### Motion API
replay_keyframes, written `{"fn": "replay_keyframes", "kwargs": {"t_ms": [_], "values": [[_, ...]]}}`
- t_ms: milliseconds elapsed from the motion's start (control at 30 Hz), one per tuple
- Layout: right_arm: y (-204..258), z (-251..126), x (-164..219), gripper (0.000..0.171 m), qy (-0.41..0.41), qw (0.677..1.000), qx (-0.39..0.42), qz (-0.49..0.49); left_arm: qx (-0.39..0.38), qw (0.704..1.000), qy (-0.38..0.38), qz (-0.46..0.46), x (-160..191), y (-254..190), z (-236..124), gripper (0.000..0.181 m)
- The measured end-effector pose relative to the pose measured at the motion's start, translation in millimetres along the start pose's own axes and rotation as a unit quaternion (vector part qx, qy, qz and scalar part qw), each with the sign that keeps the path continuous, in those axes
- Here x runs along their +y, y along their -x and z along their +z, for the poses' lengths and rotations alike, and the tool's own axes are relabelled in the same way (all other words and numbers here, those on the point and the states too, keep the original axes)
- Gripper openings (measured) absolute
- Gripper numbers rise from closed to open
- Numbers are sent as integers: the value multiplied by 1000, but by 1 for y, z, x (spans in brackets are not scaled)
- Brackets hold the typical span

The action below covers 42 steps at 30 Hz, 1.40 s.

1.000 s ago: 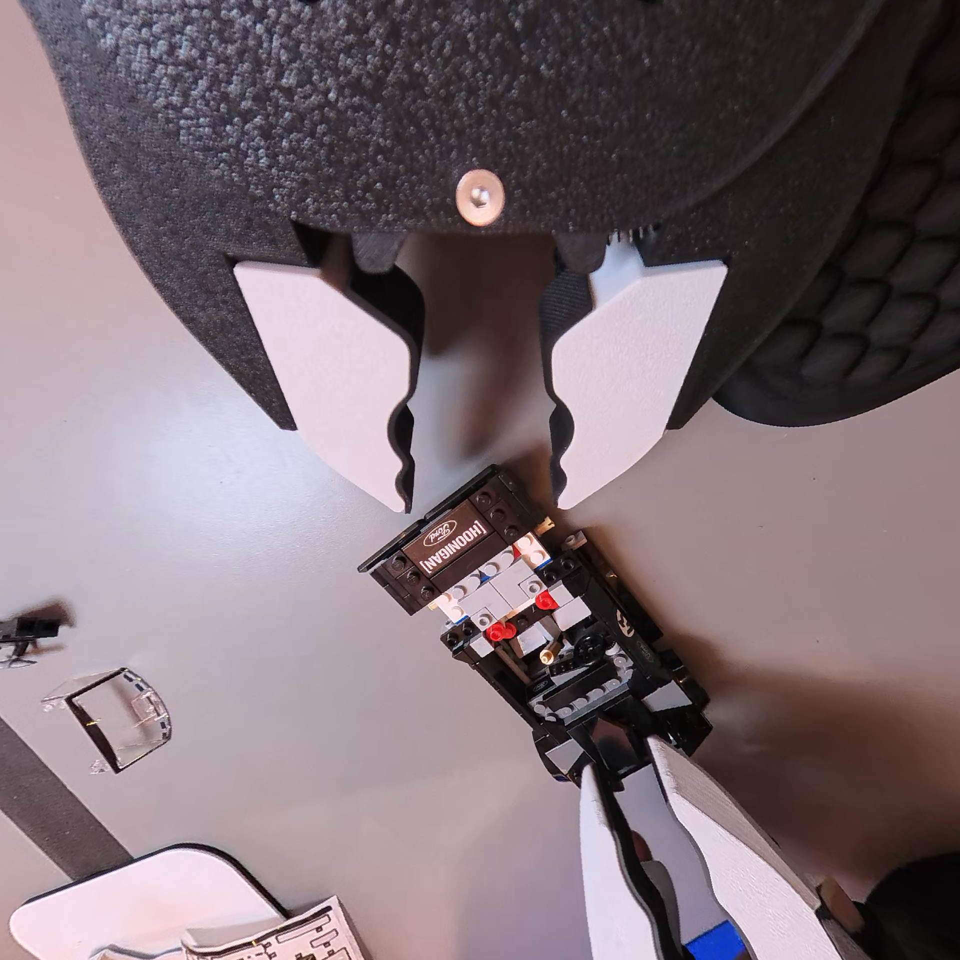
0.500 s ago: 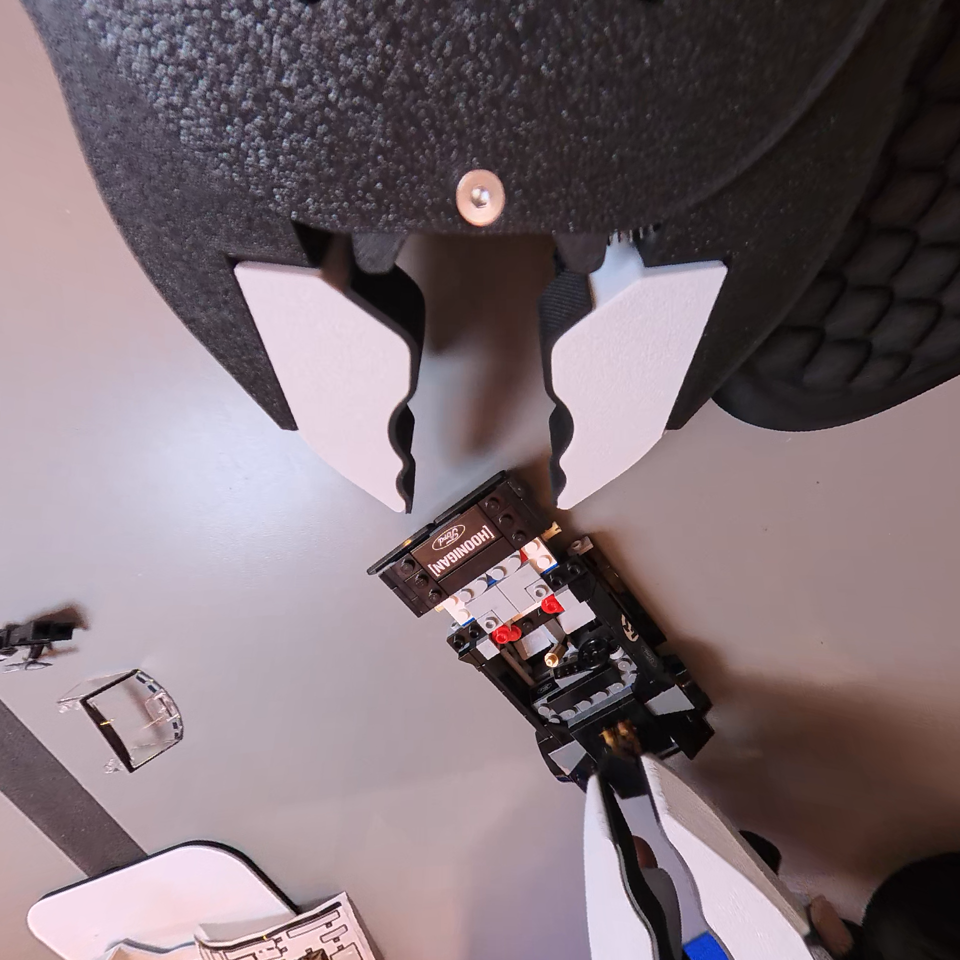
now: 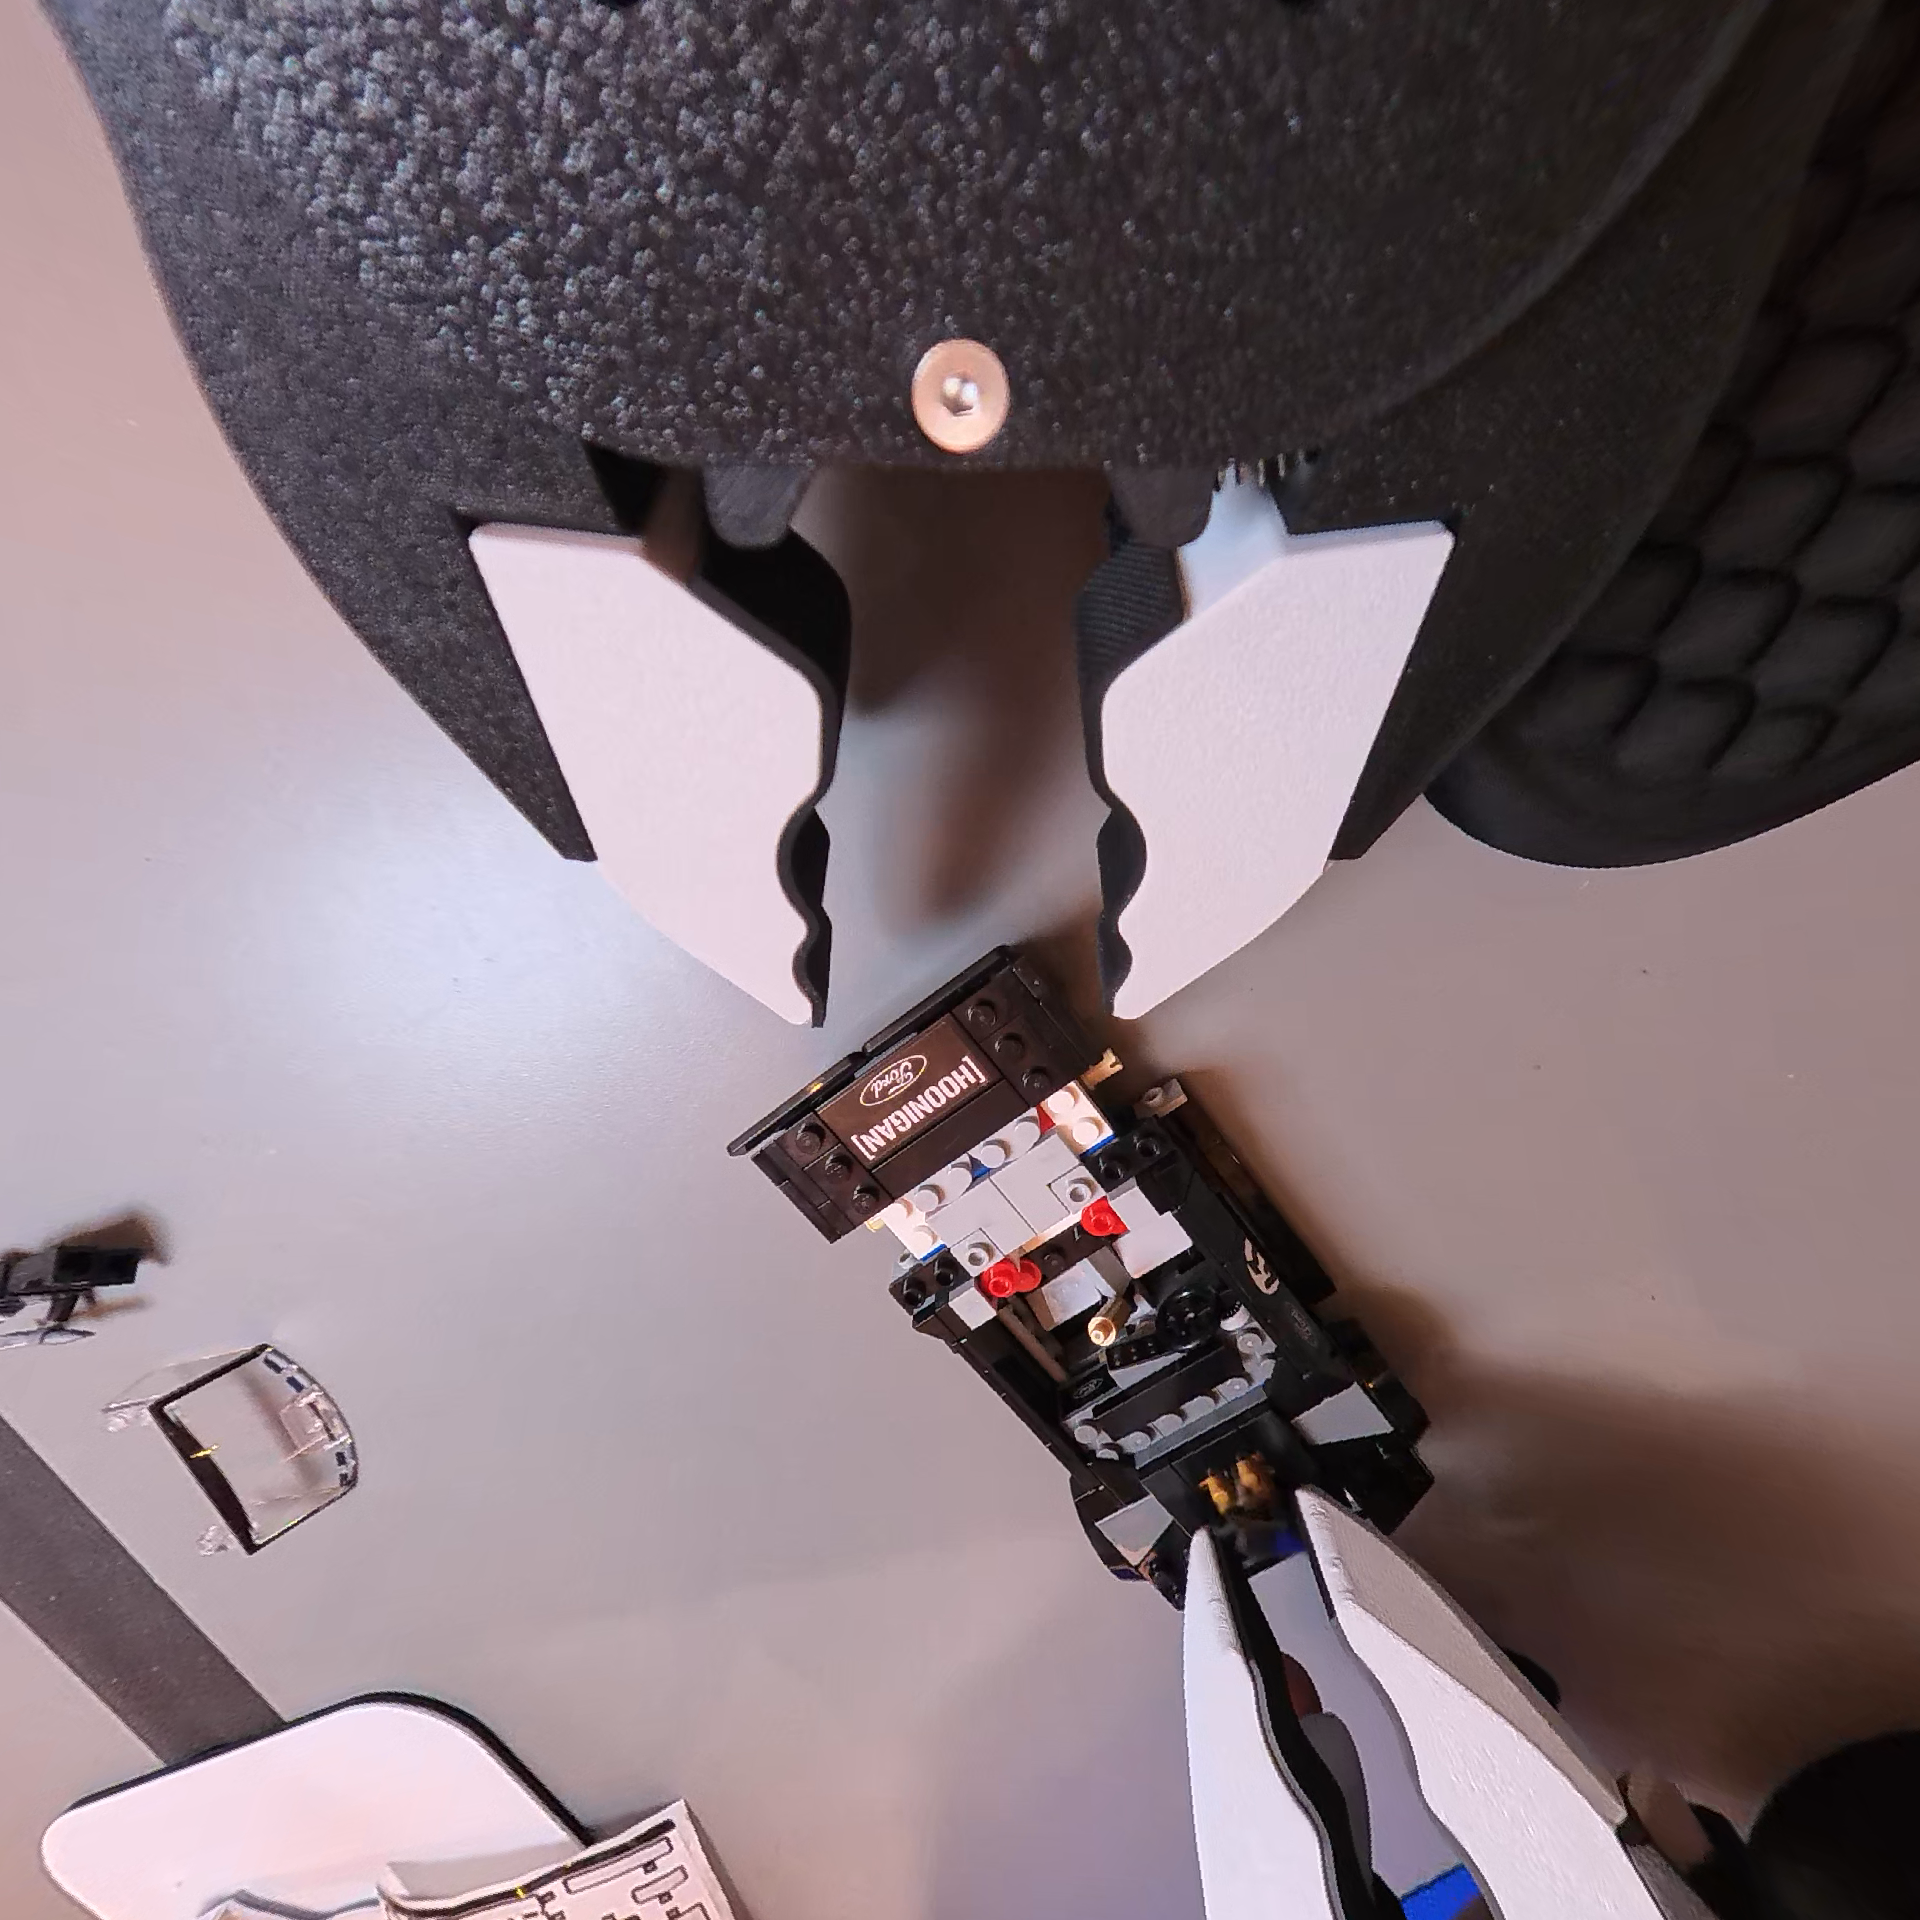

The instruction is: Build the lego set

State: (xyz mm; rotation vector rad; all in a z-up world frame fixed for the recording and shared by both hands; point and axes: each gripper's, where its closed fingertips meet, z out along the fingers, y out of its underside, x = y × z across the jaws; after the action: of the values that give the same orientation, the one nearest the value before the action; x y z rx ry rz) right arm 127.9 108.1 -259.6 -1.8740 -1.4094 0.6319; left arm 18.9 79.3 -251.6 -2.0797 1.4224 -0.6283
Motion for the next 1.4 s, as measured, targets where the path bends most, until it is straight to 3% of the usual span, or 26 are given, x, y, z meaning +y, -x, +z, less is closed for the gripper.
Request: {"fn": "replay_keyframes", "kwargs": {"t_ms": [1167, 1400], "values": [[0, 1, 2, 49, 4, 1000, -2, 2, -10, 1000, 9, 14, -3, -1, 1, 16], [-1, 0, 2, 49, 1, 1000, -1, 4, -38, 999, -14, -16, 4, 8, -36, 19]]}}
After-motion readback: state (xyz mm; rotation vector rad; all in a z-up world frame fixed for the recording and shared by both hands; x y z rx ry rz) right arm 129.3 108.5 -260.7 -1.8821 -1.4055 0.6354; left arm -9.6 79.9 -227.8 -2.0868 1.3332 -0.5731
